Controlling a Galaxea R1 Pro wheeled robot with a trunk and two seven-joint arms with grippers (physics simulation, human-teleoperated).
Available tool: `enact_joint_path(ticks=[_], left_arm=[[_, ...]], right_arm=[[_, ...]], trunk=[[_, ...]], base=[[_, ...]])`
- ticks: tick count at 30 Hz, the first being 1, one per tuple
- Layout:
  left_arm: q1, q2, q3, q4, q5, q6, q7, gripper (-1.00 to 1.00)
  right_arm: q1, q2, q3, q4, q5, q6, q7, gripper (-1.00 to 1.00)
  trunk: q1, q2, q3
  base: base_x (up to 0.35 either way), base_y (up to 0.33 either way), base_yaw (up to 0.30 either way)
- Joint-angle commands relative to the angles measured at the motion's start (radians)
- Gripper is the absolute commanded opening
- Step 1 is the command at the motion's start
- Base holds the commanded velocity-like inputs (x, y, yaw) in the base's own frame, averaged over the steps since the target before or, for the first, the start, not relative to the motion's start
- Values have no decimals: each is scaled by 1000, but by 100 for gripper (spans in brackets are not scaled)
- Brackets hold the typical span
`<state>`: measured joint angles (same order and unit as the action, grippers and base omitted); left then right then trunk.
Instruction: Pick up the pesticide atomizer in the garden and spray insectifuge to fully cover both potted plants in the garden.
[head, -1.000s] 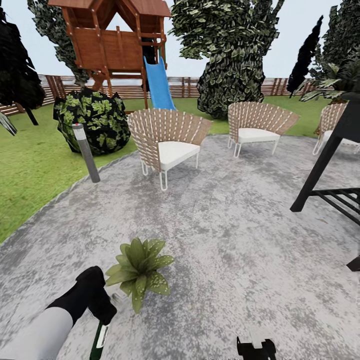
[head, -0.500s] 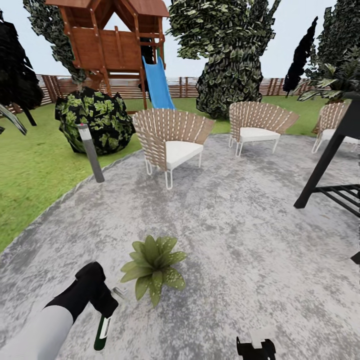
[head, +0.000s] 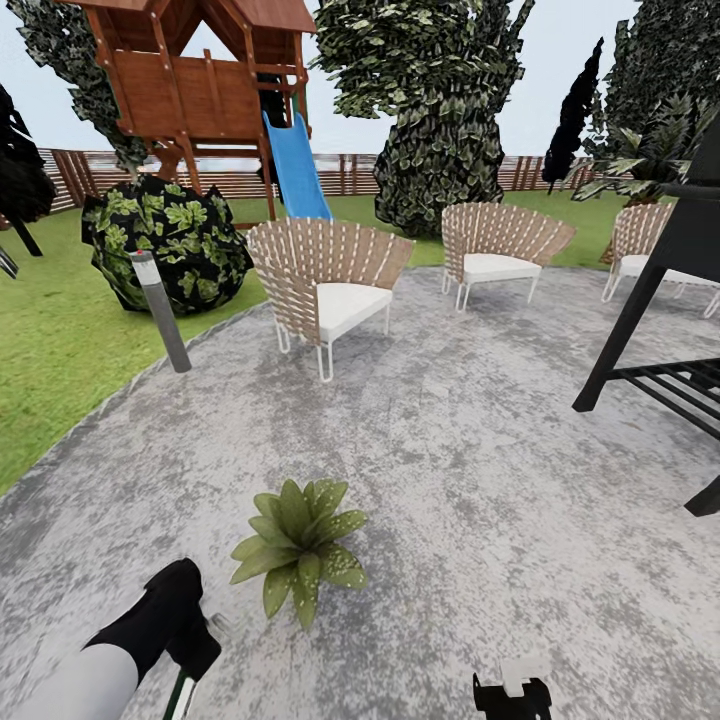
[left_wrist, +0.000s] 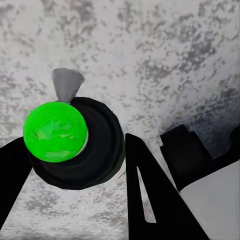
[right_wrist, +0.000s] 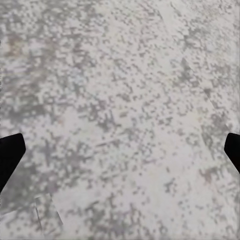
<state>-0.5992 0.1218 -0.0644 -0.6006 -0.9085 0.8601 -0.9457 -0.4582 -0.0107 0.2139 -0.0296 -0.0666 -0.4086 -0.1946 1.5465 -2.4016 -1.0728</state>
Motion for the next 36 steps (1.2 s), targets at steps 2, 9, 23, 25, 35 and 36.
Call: enact_joint_path(ticks=[2,9,23,25,35,36], left_arm=[[2,0,2,-10,-8,2,-7,-100],[7,3,56,-82,68,0,16,-100],[26,14,113,-90,129,-125,23,-100],[26,15,116,-90,130,-124,41,-100],[26,8,192,-98,134,-126,76,-100],[26,6,196,-99,134,-127,76,-100]], right_arm=[[0,1,9,0,-7,-3,-4,100],[0,2,9,0,-9,-3,-5,100],[0,3,9,0,-9,-3,-6,100],[0,3,9,0,-9,-3,-6,100],[0,3,9,0,-9,-3,-6,100],[0,3,9,0,-9,-3,-6,100]], trunk=[[0,0,-1],[0,0,-1],[0,0,-1],[0,0,-1],[0,0,-1],[0,0,-1]], base=[[0,0,0],[0,0,-139],[-77,8,-195],[-298,169,-5],[-27,271,-48],[213,249,-235]])
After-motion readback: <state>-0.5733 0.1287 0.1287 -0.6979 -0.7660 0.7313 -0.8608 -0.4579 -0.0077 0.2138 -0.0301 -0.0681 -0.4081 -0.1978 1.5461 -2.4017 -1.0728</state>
